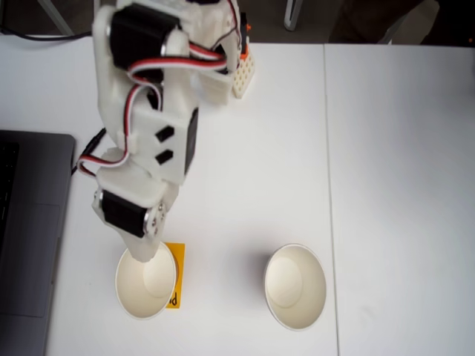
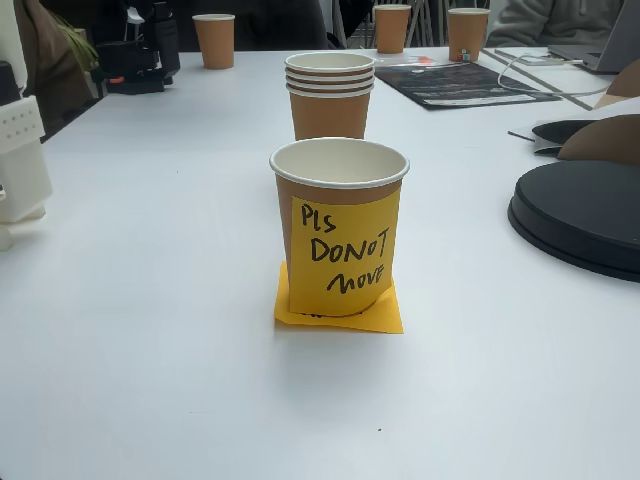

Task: Pickup cup and make a pile of cup.

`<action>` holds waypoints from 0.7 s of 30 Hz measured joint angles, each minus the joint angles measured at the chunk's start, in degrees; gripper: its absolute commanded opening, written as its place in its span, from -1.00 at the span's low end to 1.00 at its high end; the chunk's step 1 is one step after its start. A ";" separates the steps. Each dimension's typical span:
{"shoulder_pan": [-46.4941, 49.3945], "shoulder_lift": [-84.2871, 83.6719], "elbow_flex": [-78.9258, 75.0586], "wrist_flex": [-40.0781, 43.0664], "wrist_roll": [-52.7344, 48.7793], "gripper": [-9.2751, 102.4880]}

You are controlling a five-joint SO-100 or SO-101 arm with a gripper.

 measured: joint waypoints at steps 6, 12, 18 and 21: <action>0.53 -3.34 0.00 0.88 0.00 -0.94; 0.35 -6.15 0.00 0.97 0.00 -0.92; 0.26 -8.35 0.00 0.97 0.00 -0.74; 0.44 -9.23 0.00 0.97 0.00 -0.63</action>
